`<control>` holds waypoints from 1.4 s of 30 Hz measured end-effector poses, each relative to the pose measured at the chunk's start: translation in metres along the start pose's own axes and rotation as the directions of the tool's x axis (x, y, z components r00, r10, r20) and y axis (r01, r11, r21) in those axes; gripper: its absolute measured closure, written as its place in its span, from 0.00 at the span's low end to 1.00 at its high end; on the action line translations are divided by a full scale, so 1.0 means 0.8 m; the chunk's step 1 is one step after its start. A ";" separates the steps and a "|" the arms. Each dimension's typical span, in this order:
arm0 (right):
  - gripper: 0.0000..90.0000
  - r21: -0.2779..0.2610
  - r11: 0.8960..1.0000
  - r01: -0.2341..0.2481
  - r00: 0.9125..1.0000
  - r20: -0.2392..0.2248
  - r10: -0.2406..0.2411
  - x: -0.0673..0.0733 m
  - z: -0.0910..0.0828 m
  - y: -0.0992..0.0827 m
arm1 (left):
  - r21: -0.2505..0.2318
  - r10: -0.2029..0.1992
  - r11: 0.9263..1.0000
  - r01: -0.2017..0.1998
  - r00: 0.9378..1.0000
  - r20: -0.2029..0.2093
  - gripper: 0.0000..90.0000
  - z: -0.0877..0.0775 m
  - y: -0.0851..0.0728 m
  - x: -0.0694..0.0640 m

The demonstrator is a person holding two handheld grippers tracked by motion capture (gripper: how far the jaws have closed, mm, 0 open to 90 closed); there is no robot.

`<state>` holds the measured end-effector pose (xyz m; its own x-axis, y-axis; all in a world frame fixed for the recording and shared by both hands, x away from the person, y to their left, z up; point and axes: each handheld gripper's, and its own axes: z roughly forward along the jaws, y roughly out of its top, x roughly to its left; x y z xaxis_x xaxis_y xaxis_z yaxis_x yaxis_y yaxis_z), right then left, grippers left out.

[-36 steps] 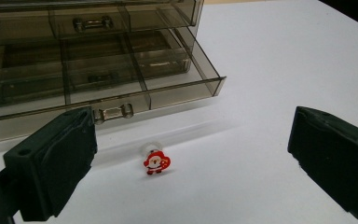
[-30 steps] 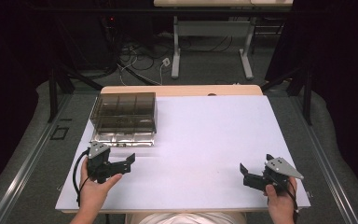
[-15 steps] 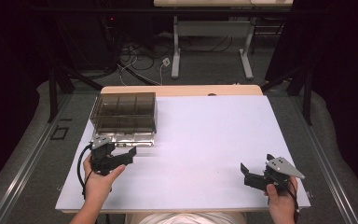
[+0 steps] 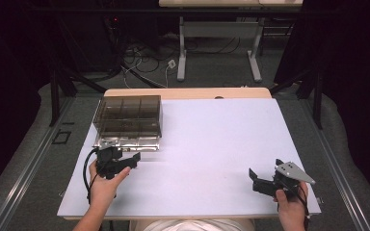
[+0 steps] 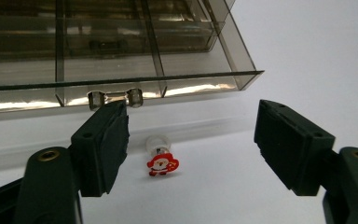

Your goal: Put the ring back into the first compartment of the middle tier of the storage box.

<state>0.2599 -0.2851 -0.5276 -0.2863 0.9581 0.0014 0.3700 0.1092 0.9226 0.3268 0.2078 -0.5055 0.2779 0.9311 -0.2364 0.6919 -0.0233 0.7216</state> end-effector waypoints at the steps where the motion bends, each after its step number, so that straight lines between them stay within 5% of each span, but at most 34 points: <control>1: 0.00 0.012 1.000 0.000 1.000 -0.001 0.000 0.000 0.000 0.000 | 0.009 0.001 1.000 -0.001 1.000 -0.001 0.31 0.001 -0.001 0.001; 19: 0.00 0.022 1.000 -0.001 1.000 -0.013 0.001 -0.001 0.002 -0.002 | 0.058 -0.015 0.998 0.016 1.000 -0.011 0.38 0.016 -0.012 0.012; 42: 0.00 0.035 0.999 -0.007 1.000 -0.017 0.008 -0.003 0.005 -0.004 | 0.164 -0.057 0.985 0.059 0.998 -0.018 0.43 0.040 -0.016 0.020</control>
<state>0.2627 -0.2864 -0.5318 -0.2984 0.9543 0.0154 0.4028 0.1113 0.9085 0.3433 0.2117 -0.5395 0.2261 0.9373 -0.2652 0.8068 -0.0276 0.5901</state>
